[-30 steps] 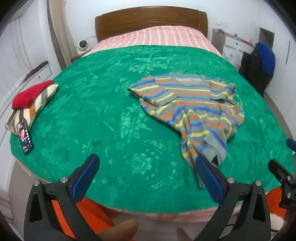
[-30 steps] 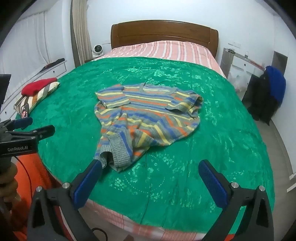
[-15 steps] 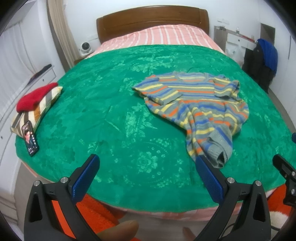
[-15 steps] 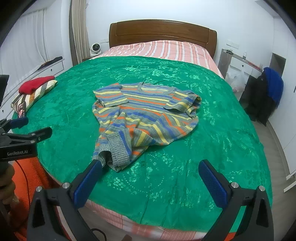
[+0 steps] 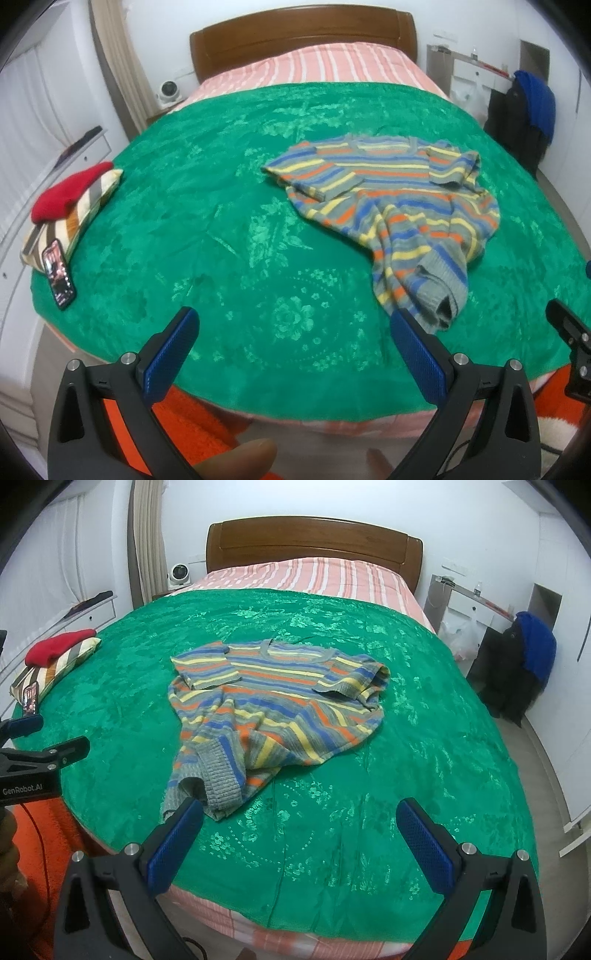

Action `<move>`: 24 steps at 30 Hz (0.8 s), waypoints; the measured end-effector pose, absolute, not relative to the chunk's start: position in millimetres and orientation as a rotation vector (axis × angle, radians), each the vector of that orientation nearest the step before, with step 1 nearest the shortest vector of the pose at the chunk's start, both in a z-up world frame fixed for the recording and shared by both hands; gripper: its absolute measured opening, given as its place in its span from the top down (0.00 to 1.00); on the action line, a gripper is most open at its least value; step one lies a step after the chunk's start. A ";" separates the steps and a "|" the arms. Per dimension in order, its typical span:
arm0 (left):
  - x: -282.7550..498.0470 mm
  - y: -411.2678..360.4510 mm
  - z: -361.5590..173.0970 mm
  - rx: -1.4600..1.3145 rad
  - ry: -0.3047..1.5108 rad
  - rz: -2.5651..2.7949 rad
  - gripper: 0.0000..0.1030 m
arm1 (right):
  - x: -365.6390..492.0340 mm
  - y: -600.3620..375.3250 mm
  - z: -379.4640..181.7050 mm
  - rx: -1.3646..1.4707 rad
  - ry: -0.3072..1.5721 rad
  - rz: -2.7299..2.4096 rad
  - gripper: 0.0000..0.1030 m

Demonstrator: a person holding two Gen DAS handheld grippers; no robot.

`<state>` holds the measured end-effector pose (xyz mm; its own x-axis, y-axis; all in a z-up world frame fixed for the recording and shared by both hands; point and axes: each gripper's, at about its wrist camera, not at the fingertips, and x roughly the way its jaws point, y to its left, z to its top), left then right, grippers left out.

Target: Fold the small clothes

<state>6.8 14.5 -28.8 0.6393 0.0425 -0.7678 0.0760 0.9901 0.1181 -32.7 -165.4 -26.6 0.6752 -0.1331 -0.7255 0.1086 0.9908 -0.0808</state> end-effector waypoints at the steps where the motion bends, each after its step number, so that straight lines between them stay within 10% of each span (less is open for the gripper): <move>1: 7.0 14.9 -29.6 0.141 0.883 -0.023 0.00 | -32.7 -165.4 -26.7 -0.032 0.819 -0.136 0.00; 24: 5.2 25.0 -34.3 0.076 0.908 -0.059 0.00 | -33.8 -164.0 -30.3 -0.037 0.826 -0.145 0.00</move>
<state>5.2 25.0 -34.3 0.6137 -0.0191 -0.7893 0.0833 0.9957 0.0407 -33.8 -164.0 -30.3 0.6685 -0.1427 -0.7299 0.1139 0.9895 -0.0891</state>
